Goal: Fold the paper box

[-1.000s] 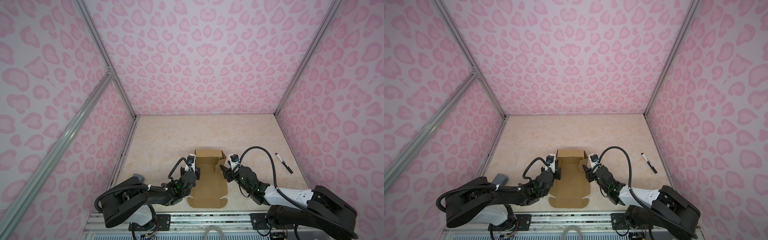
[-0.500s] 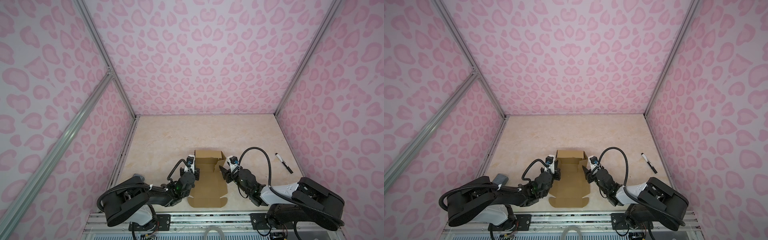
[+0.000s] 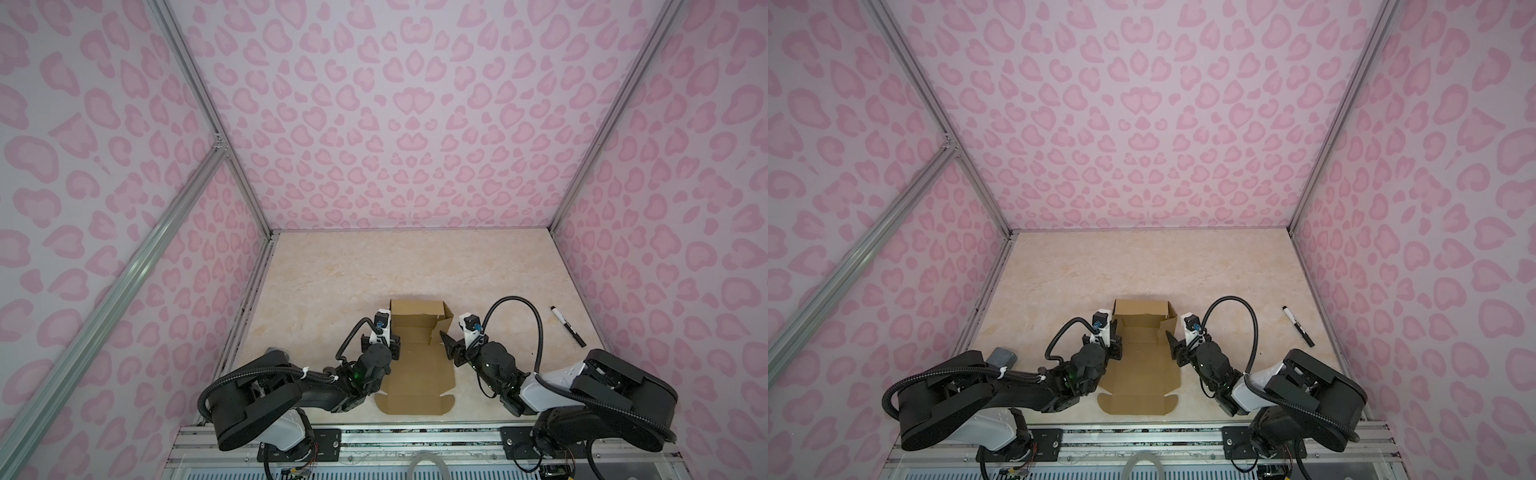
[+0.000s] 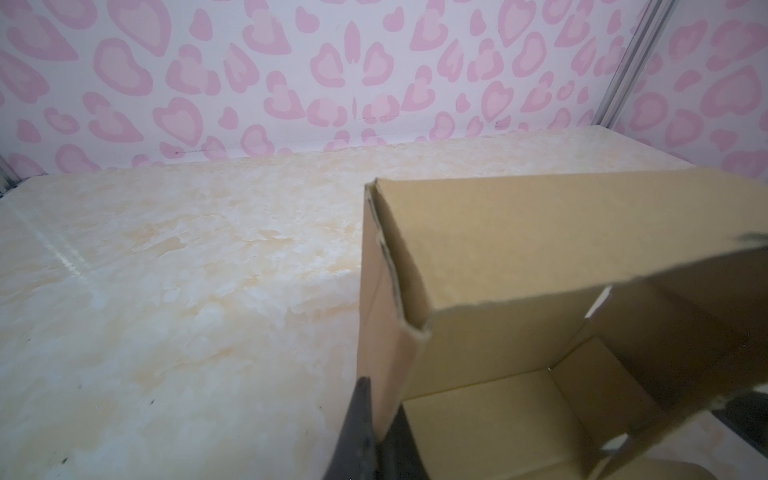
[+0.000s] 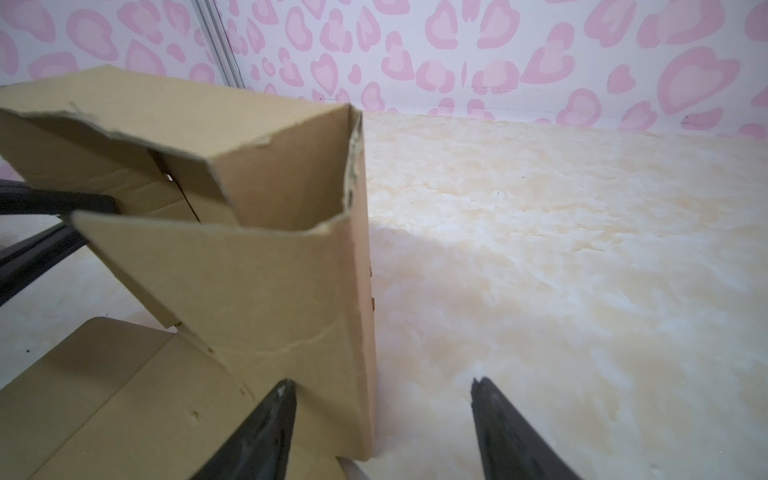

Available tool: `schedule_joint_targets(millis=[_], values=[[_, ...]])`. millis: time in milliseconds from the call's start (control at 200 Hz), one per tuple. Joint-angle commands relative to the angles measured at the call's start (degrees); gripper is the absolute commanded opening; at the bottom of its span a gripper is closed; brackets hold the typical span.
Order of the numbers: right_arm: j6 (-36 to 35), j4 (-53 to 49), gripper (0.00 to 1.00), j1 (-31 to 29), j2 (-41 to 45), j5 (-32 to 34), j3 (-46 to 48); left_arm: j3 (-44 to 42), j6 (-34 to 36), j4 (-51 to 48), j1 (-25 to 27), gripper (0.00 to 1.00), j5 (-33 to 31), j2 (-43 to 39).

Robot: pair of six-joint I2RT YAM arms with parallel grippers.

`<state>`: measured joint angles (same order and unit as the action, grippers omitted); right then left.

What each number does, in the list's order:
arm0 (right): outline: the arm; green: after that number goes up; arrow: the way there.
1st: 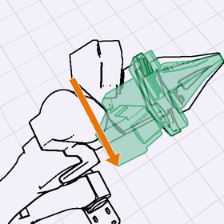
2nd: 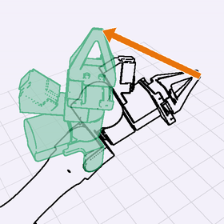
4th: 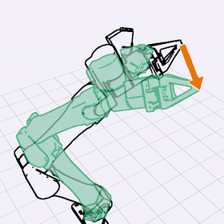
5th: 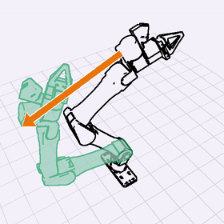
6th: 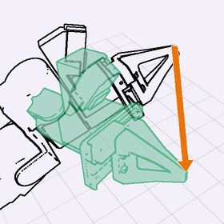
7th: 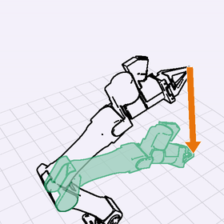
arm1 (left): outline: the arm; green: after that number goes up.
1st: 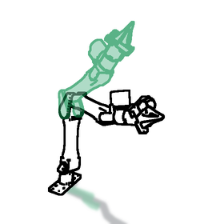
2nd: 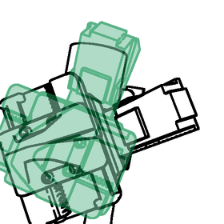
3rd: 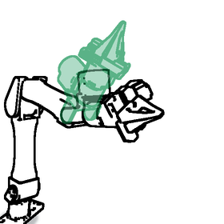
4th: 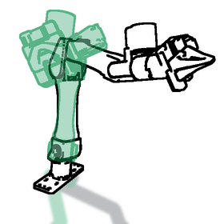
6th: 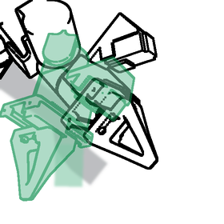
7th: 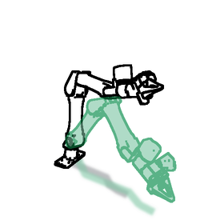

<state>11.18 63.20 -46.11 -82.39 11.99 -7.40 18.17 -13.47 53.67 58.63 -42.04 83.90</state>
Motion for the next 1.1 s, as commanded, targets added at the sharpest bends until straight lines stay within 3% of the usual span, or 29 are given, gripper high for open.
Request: schedule_joint_targets(millis=[0,375,645,1095], values=[[-0.46,5.72,0.68,-0.04,-2.24,0.36,-0.11,0.38,0.11,2.58,0.08,0.04,0.21,0.22],[-0.64,13.45,0.53,-0.11,-7.74,-2.14,-0.68,0.33,0.65,2.82,0.43,0.04,0.48,0.07],[-0.76,11.01,0.59,-0.63,-9.06,0.57,-3.78,0.55,1.48,3.1,1.02,0.04,0.38,0.16],[-1.25,15.29,0.43,-0.64,-11.84,0.93,-4.12,0.46,1.8,3.46,1.3,0.04,0.38,0.12]])
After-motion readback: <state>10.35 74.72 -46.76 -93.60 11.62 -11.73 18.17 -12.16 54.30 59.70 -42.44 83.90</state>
